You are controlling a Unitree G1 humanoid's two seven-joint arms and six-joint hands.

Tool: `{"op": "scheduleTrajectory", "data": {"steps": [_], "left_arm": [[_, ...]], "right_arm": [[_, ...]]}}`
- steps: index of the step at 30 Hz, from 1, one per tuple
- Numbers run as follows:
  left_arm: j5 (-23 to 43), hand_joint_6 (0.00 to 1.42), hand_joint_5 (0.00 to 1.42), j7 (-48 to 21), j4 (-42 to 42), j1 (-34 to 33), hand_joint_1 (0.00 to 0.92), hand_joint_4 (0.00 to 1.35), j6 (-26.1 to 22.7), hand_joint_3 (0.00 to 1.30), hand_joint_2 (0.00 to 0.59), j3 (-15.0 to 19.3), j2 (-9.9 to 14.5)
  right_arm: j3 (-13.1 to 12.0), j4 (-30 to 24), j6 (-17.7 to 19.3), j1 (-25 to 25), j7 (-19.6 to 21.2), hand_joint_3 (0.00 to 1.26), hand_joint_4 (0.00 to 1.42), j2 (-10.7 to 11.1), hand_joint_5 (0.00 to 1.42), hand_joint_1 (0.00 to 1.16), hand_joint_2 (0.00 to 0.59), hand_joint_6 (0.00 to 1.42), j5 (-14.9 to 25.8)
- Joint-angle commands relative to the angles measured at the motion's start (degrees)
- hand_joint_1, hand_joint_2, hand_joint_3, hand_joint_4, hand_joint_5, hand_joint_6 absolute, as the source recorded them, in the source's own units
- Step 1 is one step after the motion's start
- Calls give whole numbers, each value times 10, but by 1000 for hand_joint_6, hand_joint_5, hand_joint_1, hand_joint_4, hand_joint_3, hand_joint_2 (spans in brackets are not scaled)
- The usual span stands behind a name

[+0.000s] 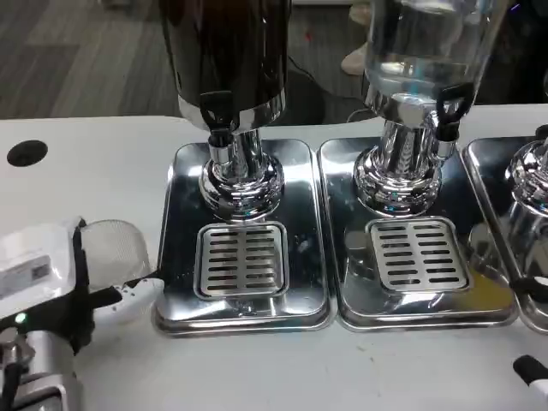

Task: Grasp the cup under the faucet to collect the drink, then remove the cup.

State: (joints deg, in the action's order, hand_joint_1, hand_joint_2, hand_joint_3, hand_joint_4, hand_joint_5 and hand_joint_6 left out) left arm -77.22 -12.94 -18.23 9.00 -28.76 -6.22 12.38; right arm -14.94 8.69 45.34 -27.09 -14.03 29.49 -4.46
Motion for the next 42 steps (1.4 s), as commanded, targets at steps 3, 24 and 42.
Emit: {"op": "scheduleTrajectory", "data": {"steps": [3, 24, 42], "left_arm": [[18, 813, 578, 74, 12, 14, 230, 348, 14, 326, 86, -21, -2], [57, 878, 693, 127, 34, 25, 259, 475, 17, 407, 104, -22, 21], [72, 944, 741, 150, 16, 28, 282, 525, 20, 439, 109, -26, 19]], "right_arm": [[-2, 10, 8, 0, -5, 272, 211, 3, 193, 638, 248, 102, 11], [9, 14, -3, 13, -10, 272, 211, 2, 193, 638, 248, 102, 6], [17, 21, -3, 19, -6, 272, 211, 1, 193, 639, 252, 102, -1]]}}
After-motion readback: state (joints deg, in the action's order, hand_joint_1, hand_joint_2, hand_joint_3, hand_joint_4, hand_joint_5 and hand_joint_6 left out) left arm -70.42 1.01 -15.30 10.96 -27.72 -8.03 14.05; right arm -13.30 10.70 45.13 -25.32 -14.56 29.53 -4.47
